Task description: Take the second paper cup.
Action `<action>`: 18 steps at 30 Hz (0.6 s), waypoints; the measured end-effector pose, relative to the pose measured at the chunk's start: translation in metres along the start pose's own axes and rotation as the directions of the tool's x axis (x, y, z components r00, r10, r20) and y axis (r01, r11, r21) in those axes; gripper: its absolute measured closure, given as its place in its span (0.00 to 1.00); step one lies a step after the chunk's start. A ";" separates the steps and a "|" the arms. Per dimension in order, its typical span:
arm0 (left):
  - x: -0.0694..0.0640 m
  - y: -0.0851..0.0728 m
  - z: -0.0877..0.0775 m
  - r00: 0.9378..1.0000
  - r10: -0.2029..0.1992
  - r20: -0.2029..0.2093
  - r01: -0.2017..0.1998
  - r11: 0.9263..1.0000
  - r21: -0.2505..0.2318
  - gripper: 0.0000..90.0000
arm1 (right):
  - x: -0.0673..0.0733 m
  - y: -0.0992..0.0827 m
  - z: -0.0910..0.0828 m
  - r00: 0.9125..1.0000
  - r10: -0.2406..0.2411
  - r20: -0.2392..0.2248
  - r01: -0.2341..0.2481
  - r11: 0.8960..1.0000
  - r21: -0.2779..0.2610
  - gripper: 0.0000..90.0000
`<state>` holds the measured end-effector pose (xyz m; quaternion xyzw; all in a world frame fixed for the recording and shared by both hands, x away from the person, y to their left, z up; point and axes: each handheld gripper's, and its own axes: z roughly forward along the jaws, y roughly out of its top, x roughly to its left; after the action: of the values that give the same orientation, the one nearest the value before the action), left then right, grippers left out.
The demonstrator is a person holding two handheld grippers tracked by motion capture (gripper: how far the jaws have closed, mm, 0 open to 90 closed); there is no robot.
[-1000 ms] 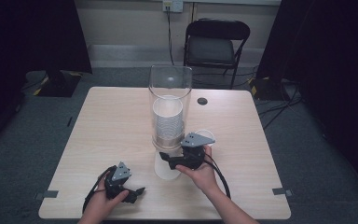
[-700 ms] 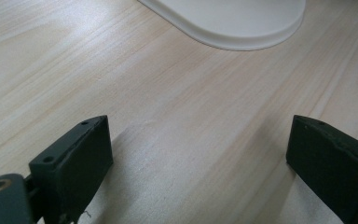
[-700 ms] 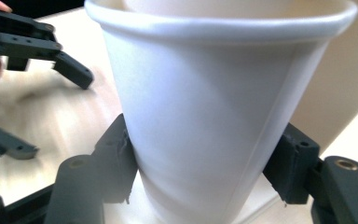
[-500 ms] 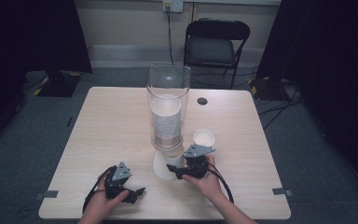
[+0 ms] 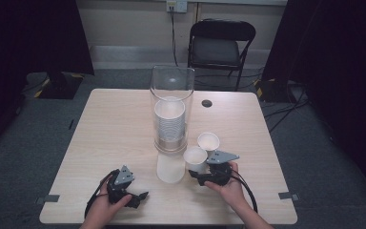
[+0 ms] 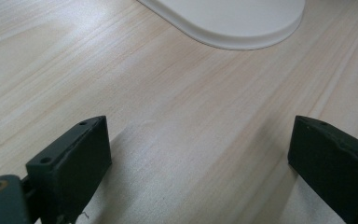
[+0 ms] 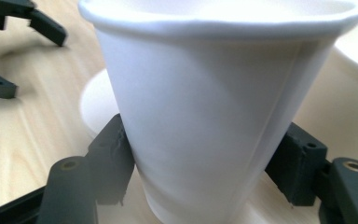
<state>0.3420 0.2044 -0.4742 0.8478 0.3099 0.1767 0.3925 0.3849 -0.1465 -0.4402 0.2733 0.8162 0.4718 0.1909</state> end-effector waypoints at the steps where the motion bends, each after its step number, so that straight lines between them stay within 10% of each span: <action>1: 0.000 0.000 0.000 1.000 0.001 0.000 -0.001 1.000 0.001 0.06 | -0.005 -0.006 -0.002 1.000 0.015 0.014 -0.015 1.000 0.010 0.34; 18: 0.000 0.000 0.000 1.000 0.002 0.000 -0.002 1.000 0.001 0.06 | -0.010 -0.018 -0.006 1.000 0.009 0.013 -0.010 0.997 0.079 0.33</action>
<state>0.3420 0.2045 -0.4741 0.8483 0.3092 0.1768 0.3918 0.3849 -0.1637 -0.4523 0.2875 0.8317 0.4384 0.1826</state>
